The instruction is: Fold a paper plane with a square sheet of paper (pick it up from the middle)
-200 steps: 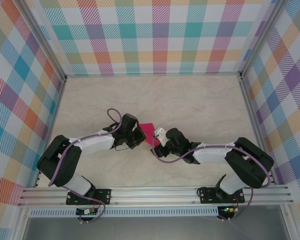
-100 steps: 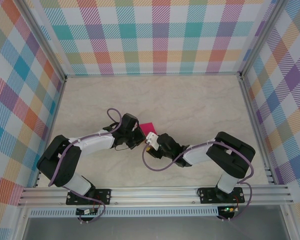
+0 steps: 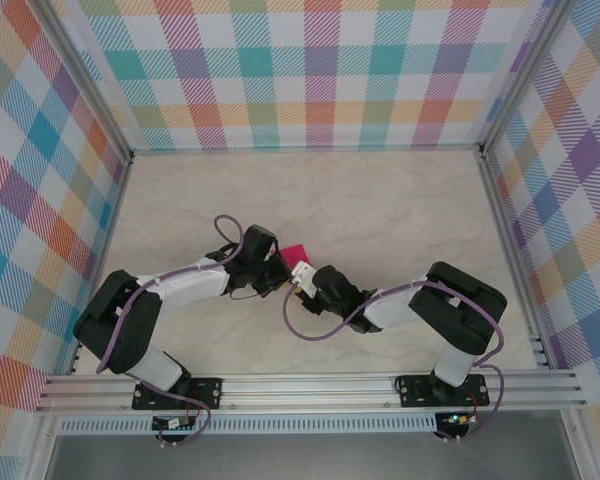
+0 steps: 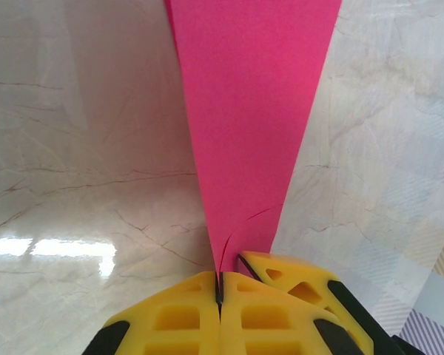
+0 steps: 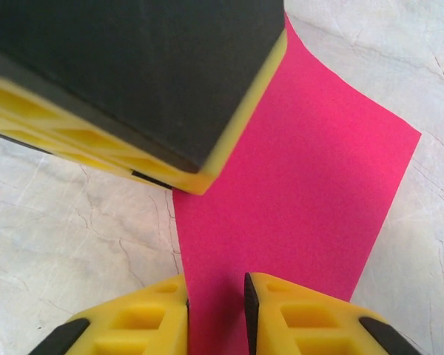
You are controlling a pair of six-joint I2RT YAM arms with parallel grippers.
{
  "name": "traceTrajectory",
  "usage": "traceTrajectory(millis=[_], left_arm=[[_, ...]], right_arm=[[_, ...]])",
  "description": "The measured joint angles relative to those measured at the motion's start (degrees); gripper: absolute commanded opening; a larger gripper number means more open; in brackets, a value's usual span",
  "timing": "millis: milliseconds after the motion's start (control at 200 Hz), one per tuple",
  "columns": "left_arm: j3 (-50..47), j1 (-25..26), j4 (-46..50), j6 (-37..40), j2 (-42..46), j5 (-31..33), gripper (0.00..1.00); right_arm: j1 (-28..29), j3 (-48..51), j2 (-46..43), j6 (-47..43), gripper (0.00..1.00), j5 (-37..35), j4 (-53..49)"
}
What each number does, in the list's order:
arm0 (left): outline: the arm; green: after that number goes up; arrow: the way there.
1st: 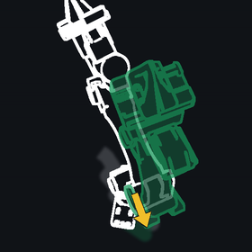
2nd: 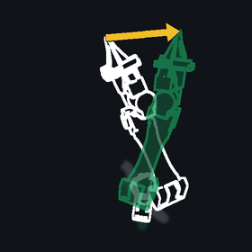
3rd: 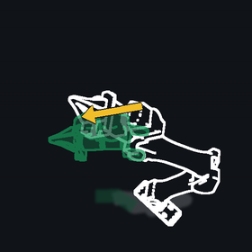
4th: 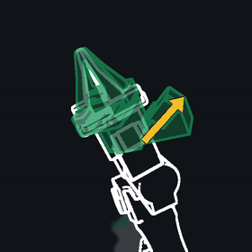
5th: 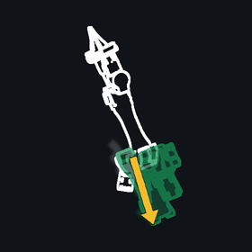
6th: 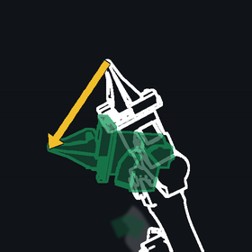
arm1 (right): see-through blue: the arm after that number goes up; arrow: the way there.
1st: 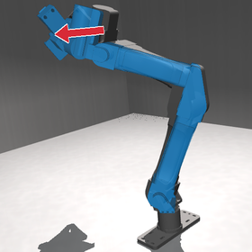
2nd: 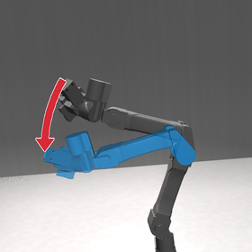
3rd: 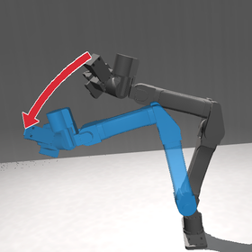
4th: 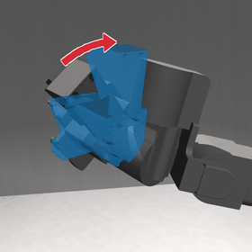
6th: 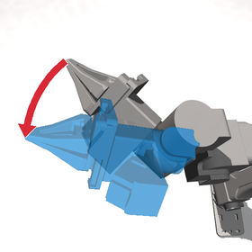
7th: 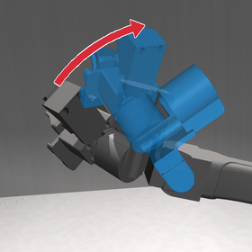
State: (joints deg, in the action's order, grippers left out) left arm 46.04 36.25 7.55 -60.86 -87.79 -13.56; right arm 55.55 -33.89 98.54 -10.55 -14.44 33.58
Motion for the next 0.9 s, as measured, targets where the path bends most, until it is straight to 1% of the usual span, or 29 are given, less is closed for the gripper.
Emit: traceTrajectory(millis=[55, 195, 265, 355, 475, 675, 900], left_arm=[[0.0, 0.0, 0.1, 0.0, 0.0, 0.2, 0.09], [0.0, -0.8, 0.9, 0.2, 0.9, 0.3, 0.25], [0.0, -1.7, 1.9, 0.5, 2.6, 0.8, 0.34], [0.0, -3.6, 3.2, 1.2, 5.4, 1.3, 0.42], [0.0, -6.0, 4.7, 2.4, 8.9, 2.6, 0.49], [-0.5, -7.2, 5.3, 3.9, 12.6, 4.1, 0.52], [-4.3, -7.2, 2.8, 5.4, 13.9, 3.4, 0.52]], right_arm=[[0.0, -0.1, 0.0, 0.6, 0.17, 0.3, -0.1], [-0.6, -0.9, 0.0, 2.7, 0.14, 2.8, -1.5], [-1.4, -1.1, -0.4, 4.9, 0.14, 5.0, -2.2], [-3.3, -1.2, -1.6, 8.3, 0.14, 8.4, -3.5], [-6.4, -1.2, -3.1, 13.5, 0.14, 13.4, -4.7], [-10.6, -2.8, -3.3, 21.0, 0.14, 21.2, -6.9], [-12.9, -3.5, -1.8, 26.9, 0.12, 27.5, -6.9]])
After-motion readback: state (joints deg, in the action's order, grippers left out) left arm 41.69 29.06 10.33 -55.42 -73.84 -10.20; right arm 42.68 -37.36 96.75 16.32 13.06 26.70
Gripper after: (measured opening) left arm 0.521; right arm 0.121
